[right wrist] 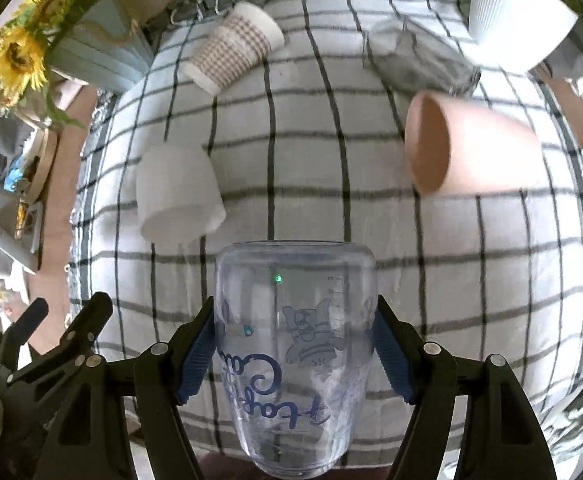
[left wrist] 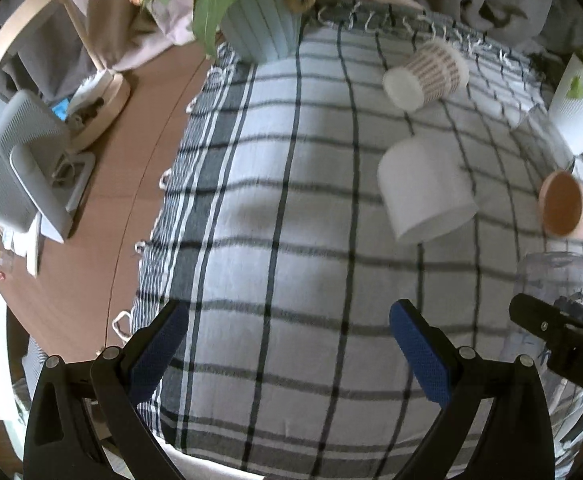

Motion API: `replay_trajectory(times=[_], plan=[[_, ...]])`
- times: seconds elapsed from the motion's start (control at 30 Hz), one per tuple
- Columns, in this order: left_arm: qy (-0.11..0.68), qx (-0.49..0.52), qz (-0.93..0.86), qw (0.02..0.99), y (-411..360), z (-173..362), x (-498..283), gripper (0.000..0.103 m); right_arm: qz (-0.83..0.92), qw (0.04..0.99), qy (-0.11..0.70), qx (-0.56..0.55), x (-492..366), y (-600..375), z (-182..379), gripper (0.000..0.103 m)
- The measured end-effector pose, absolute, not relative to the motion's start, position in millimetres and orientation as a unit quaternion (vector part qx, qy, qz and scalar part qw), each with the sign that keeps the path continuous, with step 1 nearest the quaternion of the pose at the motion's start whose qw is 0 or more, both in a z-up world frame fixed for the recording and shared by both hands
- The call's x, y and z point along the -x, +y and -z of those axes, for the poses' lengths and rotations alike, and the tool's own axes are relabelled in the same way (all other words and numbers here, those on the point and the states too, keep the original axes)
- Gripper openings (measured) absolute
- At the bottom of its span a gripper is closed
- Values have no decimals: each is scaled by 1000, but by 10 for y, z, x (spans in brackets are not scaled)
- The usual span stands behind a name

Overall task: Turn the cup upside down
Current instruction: 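Lift the clear cup with the right gripper off the cloth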

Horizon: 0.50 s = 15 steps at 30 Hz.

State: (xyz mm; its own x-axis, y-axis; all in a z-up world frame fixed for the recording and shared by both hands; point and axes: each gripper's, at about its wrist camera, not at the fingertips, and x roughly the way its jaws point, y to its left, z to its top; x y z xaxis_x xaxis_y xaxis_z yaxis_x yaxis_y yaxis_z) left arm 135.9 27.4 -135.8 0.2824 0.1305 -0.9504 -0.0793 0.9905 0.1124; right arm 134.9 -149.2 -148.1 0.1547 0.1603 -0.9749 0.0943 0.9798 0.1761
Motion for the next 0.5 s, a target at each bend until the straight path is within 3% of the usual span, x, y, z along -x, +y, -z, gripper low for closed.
replay_trajectory(times=[0.5], plan=[[619,-21,-75,781,308,1592,-1355,103,-15,732,675,-84,-1470,-1380,1855,72]])
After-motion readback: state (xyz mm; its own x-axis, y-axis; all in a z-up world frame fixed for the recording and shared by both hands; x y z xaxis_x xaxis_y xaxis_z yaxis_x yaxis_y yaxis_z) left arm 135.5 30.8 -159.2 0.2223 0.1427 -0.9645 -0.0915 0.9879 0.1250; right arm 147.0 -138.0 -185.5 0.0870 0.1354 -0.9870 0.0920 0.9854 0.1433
